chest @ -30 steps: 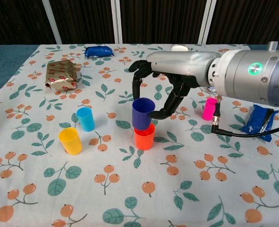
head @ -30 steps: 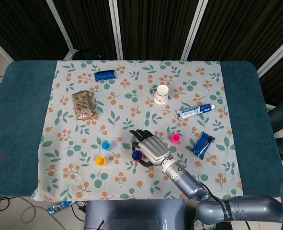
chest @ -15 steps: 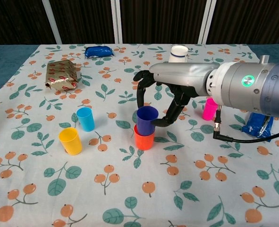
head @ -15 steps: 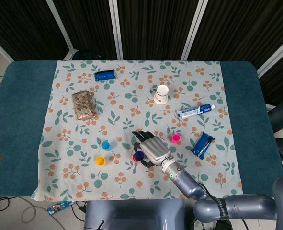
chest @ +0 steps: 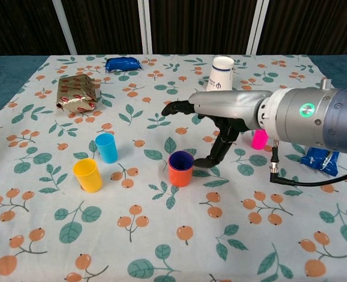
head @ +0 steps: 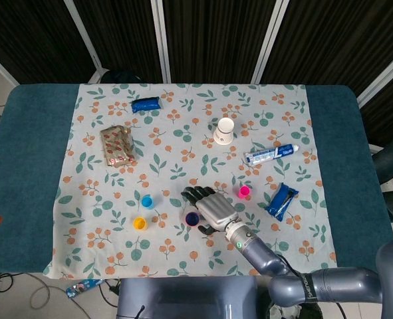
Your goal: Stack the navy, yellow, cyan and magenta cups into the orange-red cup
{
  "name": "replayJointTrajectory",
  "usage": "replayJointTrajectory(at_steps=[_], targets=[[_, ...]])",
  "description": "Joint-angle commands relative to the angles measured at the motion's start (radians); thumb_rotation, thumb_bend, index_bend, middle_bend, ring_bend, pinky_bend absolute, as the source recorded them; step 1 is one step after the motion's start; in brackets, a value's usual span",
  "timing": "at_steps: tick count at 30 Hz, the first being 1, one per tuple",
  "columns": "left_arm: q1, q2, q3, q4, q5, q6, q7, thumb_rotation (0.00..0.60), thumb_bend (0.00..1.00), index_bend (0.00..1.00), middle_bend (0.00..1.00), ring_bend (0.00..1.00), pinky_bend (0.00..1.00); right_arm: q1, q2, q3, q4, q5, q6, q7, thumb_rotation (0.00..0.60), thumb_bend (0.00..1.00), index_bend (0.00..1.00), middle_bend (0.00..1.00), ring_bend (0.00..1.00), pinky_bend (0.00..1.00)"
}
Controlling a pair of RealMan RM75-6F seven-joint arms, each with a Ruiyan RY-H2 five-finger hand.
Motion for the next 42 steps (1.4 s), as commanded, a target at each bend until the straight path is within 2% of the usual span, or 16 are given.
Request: replayJointTrajectory(at_steps=[1, 5, 8, 14, 17, 19, 22, 28, 36, 42], targets=[[0.001, 0.001, -0.001, 0.001, -0.001, 0.000, -0.003, 0.600, 0.08, 0.03, 0.00, 0.00, 0.00, -0.008, 0.032, -0.001, -0.027, -0.005, 0.028, -0.001, 0.600, 0.39, 0.02, 0.00, 0.02, 0.13], [0.001, 0.003, 0.000, 0.001, 0.001, -0.001, -0.008, 0.600, 0.08, 0.03, 0.00, 0.00, 0.00, -0.055, 0.116, -0.017, -0.084, -0.057, 0.082, 0.023, 0.600, 0.39, 0.06, 0.00, 0.02, 0.13], [0.001, 0.004, 0.001, 0.001, 0.003, -0.001, -0.007, 0.600, 0.08, 0.03, 0.00, 0.00, 0.00, -0.127, 0.195, -0.057, -0.129, -0.135, 0.155, 0.052, 0.600, 0.39, 0.07, 0.00, 0.02, 0.13], [0.000, 0.003, 0.009, -0.006, 0.015, -0.003, -0.002, 0.600, 0.08, 0.03, 0.00, 0.00, 0.00, -0.319, 0.325, -0.194, -0.160, -0.364, 0.330, 0.160, 0.600, 0.39, 0.07, 0.00, 0.02, 0.13], [-0.001, 0.003, 0.018, -0.011, 0.026, -0.007, 0.008, 0.600, 0.08, 0.03, 0.00, 0.00, 0.00, -0.448, 0.354, -0.281, -0.081, -0.548, 0.471, 0.252, 0.600, 0.39, 0.03, 0.00, 0.02, 0.12], [-0.003, 0.001, 0.022, -0.014, 0.030, -0.010, 0.017, 0.600, 0.08, 0.03, 0.00, 0.00, 0.00, -0.516, 0.346, -0.310, -0.014, -0.610, 0.552, 0.284, 0.600, 0.39, 0.01, 0.00, 0.02, 0.11], [-0.007, -0.003, 0.029, -0.017, 0.036, -0.020, 0.031, 0.600, 0.08, 0.03, 0.00, 0.00, 0.00, -0.586, 0.323, -0.330, 0.060, -0.645, 0.621, 0.310, 0.600, 0.39, 0.00, 0.00, 0.01, 0.11], [-0.024, -0.014, 0.040, -0.008, 0.046, -0.049, 0.053, 0.600, 0.08, 0.03, 0.00, 0.00, 0.00, -0.684, 0.269, -0.333, 0.169, -0.666, 0.695, 0.347, 0.600, 0.39, 0.00, 0.00, 0.01, 0.11], [-0.059, -0.035, 0.054, 0.054, 0.107, -0.082, 0.022, 0.600, 0.08, 0.04, 0.00, 0.00, 0.00, -0.737, 0.205, -0.261, 0.309, -0.686, 0.753, 0.423, 0.600, 0.39, 0.00, 0.00, 0.01, 0.11], [-0.126, -0.016, 0.063, 0.061, 0.190, -0.138, 0.071, 0.600, 0.05, 0.07, 0.00, 0.00, 0.00, -0.751, 0.203, -0.237, 0.330, -0.694, 0.737, 0.461, 0.600, 0.39, 0.00, 0.00, 0.00, 0.11]])
